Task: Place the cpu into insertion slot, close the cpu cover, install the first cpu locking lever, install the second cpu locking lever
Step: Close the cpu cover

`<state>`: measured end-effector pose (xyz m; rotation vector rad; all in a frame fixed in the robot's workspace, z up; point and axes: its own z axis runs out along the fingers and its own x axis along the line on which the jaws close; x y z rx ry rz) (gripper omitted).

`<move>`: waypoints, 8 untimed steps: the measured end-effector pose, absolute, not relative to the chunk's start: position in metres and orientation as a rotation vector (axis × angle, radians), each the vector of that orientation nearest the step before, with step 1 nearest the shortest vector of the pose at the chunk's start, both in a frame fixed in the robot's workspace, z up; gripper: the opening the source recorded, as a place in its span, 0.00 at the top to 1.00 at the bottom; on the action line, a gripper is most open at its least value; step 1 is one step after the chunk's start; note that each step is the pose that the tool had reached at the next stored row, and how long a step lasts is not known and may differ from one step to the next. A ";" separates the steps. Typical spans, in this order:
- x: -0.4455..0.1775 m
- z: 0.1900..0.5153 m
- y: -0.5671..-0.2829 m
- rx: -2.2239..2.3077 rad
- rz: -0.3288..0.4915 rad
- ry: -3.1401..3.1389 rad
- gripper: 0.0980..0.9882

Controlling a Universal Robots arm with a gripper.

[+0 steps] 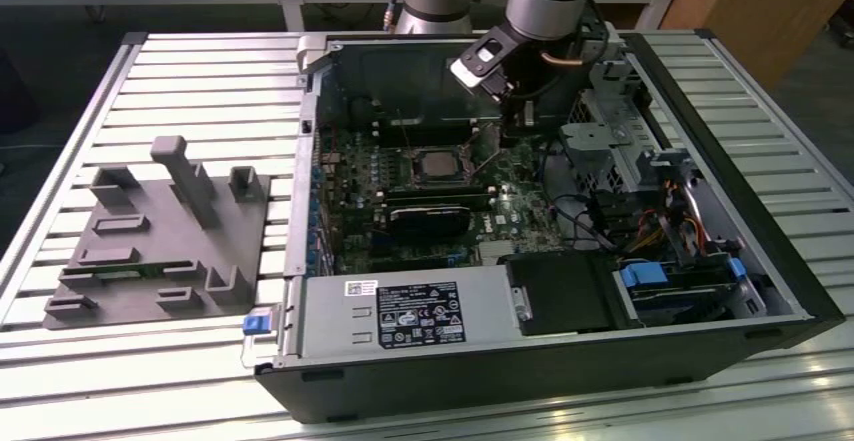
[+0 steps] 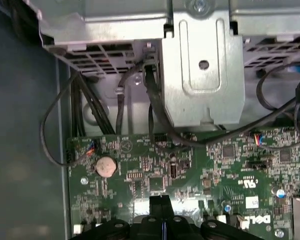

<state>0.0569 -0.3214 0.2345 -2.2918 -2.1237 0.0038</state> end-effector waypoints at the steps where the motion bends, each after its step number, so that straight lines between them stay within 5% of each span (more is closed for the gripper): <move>1: 0.055 0.234 -0.321 -2.291 0.002 -2.123 0.99; 8: 0.041 0.235 -0.321 -2.287 -0.008 -2.119 0.99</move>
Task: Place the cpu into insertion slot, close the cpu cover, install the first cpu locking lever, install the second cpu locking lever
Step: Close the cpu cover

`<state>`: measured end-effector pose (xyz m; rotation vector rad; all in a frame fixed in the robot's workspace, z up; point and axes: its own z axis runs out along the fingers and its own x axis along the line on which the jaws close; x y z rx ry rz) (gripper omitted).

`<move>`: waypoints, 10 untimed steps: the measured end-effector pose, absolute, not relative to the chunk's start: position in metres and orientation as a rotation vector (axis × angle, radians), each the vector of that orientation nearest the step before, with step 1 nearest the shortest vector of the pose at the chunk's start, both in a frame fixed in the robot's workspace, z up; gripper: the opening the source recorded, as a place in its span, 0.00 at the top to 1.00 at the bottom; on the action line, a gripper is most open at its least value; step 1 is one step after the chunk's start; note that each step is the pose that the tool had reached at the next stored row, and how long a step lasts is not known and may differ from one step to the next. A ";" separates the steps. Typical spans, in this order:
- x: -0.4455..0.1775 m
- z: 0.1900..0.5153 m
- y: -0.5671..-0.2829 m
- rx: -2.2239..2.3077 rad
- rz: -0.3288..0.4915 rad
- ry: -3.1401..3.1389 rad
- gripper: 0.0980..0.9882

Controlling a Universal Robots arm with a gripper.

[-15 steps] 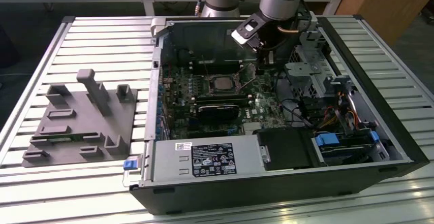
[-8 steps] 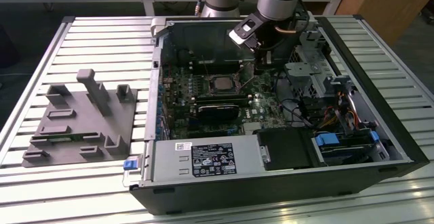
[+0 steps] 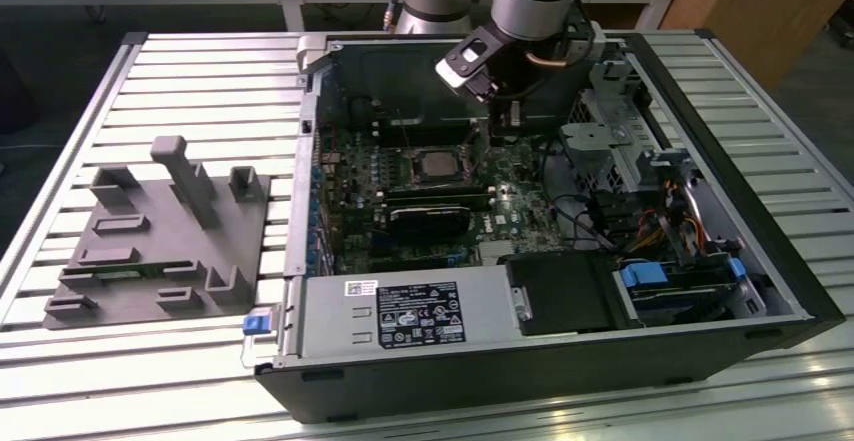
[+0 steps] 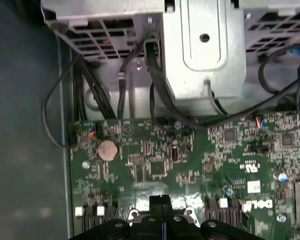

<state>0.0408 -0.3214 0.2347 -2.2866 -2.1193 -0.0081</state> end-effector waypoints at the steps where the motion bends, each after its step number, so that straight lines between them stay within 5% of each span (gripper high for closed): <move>1: 0.039 0.235 -0.321 -2.286 -0.009 -2.119 0.99; 10: 0.021 0.235 -0.321 -2.283 -0.020 -2.116 0.99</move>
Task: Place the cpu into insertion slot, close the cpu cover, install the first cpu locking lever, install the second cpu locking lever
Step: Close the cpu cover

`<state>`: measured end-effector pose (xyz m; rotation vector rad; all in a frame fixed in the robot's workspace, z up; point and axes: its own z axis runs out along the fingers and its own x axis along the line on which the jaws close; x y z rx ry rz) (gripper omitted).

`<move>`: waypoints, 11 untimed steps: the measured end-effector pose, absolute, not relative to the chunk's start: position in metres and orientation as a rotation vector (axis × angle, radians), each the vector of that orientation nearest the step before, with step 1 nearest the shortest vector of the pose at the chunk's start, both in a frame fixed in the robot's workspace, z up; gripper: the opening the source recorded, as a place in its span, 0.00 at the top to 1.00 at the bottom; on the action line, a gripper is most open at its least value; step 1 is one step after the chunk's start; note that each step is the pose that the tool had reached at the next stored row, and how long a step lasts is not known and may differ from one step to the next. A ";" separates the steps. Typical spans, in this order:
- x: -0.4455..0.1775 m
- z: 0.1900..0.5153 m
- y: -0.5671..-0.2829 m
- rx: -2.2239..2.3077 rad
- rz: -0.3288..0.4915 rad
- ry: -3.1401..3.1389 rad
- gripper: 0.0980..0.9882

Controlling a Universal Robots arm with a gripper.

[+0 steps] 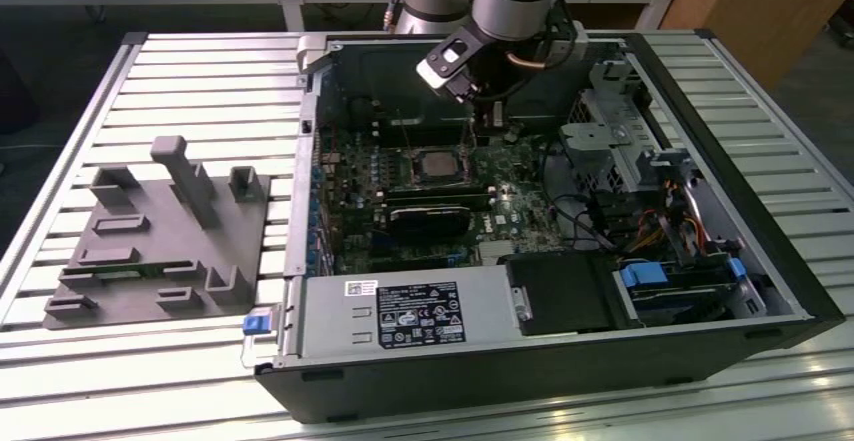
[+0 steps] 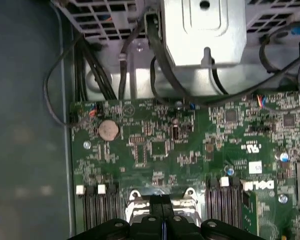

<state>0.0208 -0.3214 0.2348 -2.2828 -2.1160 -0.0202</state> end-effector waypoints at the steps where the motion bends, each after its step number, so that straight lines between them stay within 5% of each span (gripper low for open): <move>1: 0.019 0.235 -0.321 -2.282 -0.022 -2.115 0.99; 11: 0.015 0.234 -0.321 -2.282 -0.022 -2.115 0.99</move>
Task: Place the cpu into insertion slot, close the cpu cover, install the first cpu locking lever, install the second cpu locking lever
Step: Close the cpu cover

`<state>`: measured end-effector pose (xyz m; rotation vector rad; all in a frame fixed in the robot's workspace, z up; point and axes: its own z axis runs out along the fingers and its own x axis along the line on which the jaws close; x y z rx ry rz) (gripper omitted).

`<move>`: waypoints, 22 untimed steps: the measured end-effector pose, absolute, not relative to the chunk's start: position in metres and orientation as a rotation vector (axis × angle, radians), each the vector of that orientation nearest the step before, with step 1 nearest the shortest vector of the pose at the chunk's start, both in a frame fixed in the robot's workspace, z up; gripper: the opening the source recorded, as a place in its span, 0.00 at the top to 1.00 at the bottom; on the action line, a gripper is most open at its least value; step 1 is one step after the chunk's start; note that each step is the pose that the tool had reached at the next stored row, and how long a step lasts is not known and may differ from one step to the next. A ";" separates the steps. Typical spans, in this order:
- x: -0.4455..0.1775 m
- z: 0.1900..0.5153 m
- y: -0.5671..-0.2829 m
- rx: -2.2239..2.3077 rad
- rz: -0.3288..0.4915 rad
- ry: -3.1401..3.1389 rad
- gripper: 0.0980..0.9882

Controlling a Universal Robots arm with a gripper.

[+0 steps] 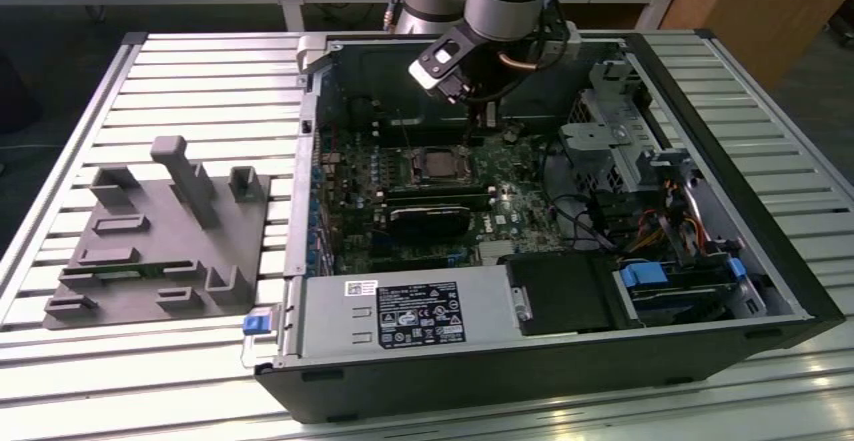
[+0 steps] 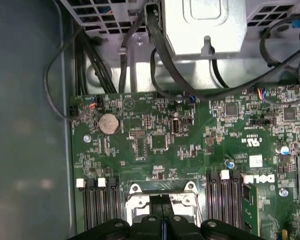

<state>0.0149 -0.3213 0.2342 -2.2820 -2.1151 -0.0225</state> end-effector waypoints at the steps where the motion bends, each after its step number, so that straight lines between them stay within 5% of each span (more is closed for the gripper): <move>1: 0.013 0.234 -0.321 -2.282 -0.022 -2.115 0.99; 22: -0.023 0.221 -0.322 -2.208 -0.021 -2.192 0.99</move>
